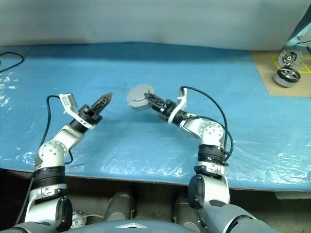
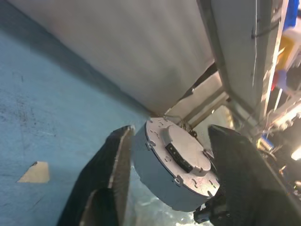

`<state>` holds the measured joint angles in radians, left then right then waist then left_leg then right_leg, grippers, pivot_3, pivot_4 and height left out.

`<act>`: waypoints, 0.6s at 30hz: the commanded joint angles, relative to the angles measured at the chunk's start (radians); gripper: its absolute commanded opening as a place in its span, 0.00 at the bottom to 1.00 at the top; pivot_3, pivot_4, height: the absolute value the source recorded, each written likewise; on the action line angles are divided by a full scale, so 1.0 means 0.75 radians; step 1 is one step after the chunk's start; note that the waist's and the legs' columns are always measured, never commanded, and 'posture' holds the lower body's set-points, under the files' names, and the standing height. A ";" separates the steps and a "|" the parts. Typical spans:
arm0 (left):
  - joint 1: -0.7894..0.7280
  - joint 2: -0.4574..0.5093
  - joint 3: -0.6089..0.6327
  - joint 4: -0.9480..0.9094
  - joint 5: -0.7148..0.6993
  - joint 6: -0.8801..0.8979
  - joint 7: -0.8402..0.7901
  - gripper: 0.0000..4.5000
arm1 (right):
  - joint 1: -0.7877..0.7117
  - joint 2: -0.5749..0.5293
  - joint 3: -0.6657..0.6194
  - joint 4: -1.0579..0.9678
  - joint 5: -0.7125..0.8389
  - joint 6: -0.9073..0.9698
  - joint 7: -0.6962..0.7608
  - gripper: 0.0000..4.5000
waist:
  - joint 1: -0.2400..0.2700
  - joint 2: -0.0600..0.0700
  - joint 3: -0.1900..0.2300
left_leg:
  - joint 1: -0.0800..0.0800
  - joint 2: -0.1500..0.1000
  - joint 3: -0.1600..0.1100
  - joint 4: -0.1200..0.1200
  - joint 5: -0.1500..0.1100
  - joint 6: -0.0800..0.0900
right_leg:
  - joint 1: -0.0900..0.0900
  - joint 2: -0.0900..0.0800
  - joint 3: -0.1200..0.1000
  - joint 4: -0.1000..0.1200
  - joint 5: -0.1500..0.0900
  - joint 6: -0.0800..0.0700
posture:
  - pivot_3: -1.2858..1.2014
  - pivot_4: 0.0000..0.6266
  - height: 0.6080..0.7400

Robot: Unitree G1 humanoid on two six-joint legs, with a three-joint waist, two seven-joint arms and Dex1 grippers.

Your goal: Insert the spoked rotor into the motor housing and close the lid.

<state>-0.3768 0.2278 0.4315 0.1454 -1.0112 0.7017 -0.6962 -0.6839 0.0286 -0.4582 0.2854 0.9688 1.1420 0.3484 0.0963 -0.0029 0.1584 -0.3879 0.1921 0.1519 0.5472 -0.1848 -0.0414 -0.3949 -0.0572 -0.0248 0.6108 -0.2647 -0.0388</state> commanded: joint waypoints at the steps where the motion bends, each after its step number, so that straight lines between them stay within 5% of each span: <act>1: 0.030 -0.013 0.046 -0.056 -0.156 0.121 0.074 0.92 | -0.062 0.000 -0.010 -0.064 0.113 0.005 0.035 0.54 | -0.002 0.000 0.000 | 0.000 0.000 0.000 0.000 0.000 0.000 | 0.000 0.000 0.000 0.000 0.000 0.000 | 0.52 0.24 1.00; 2: 0.036 -0.016 0.051 -0.055 -0.183 0.147 0.093 0.99 | -0.064 -0.003 -0.004 -0.071 0.121 0.009 0.040 0.54 | -0.004 0.000 0.000 | 0.000 0.000 -0.001 0.000 0.000 0.000 | 0.000 0.001 0.000 0.000 0.000 0.000 | 0.52 0.24 1.00; 11: -0.026 -0.156 0.054 -0.111 -0.562 0.337 0.307 0.99 | -0.102 -0.050 0.046 -0.101 0.170 0.040 0.089 0.54 | 0.000 -0.003 0.002 | 0.000 0.000 -0.003 0.002 0.000 -0.001 | 0.001 0.003 0.000 0.000 0.000 0.001 | 0.52 0.24 1.00; 18: -0.060 -0.207 0.010 0.009 -0.557 0.343 0.362 0.99 | -0.095 -0.053 0.065 -0.112 0.198 0.055 0.070 0.54 | -0.001 -0.004 0.002 | 0.004 0.000 -0.004 0.005 0.000 -0.001 | 0.006 0.003 0.000 0.002 0.001 0.002 | 0.52 0.24 1.00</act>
<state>-0.3952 0.0800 0.4419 0.1518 -1.4017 0.9641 -0.4271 -0.7260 -0.0180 -0.4149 0.2742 1.0550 1.1814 0.3763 0.0956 -0.0056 0.1600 -0.3851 0.1923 0.1488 0.5514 -0.1848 -0.0418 -0.3906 -0.0553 -0.0247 0.6123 -0.2639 -0.0371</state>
